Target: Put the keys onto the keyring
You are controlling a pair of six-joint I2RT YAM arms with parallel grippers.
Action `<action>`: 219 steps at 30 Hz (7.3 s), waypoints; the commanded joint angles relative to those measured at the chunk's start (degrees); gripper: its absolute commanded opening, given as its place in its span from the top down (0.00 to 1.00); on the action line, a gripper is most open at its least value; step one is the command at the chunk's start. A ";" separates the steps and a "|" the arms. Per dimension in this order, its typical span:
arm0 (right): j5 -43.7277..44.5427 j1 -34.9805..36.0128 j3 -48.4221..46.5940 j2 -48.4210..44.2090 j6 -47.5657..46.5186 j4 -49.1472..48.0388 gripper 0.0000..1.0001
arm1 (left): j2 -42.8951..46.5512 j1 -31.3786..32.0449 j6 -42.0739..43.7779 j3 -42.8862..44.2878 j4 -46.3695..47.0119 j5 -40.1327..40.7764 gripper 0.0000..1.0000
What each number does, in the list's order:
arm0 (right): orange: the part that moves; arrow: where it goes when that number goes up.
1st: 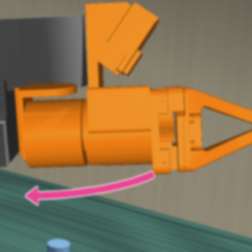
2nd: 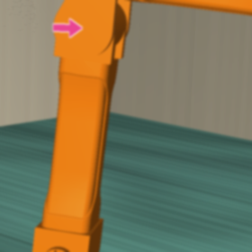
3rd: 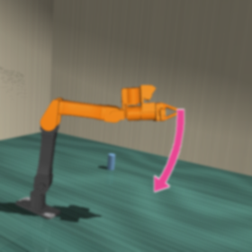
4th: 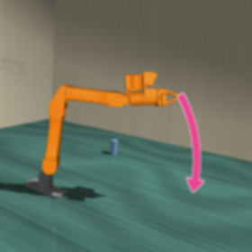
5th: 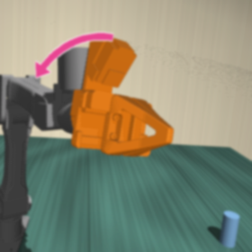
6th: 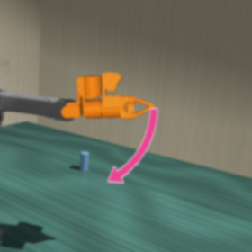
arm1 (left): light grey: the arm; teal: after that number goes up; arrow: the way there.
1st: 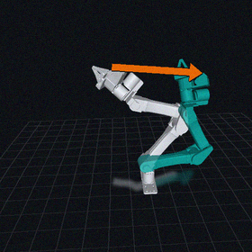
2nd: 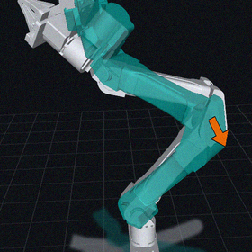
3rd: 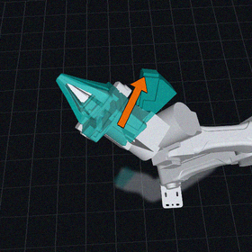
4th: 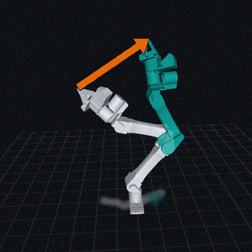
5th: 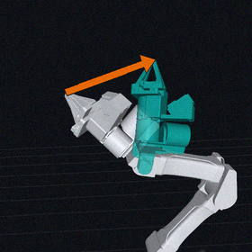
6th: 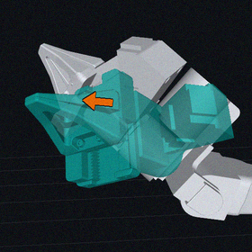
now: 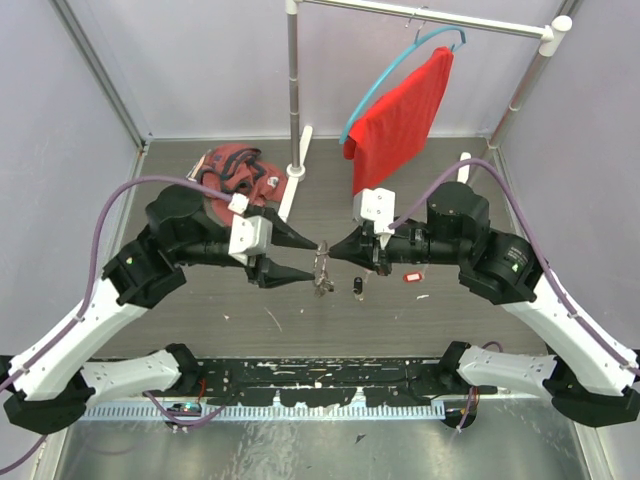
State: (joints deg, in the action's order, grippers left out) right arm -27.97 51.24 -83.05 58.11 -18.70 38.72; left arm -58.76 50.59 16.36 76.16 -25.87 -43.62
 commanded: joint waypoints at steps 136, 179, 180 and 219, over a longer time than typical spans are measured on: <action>-13.71 -0.18 -1.46 4.91 33.95 -32.84 0.78 | 16.22 3.19 29.78 -14.46 33.05 5.09 1.00; -12.20 -0.18 -1.84 4.24 29.04 -29.89 0.80 | 15.44 3.19 35.54 -13.40 28.08 5.24 1.00; -12.20 -0.18 -1.78 4.26 29.20 -29.88 0.86 | 15.44 3.18 35.58 -13.43 28.07 5.15 1.00; -3.97 -0.18 -4.75 6.39 33.37 -25.54 0.99 | 12.86 3.50 50.19 -6.95 11.37 14.59 0.69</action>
State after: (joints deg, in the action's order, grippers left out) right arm -34.13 51.20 -85.41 64.20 13.91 15.07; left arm -45.36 53.67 64.01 66.78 -13.23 -31.48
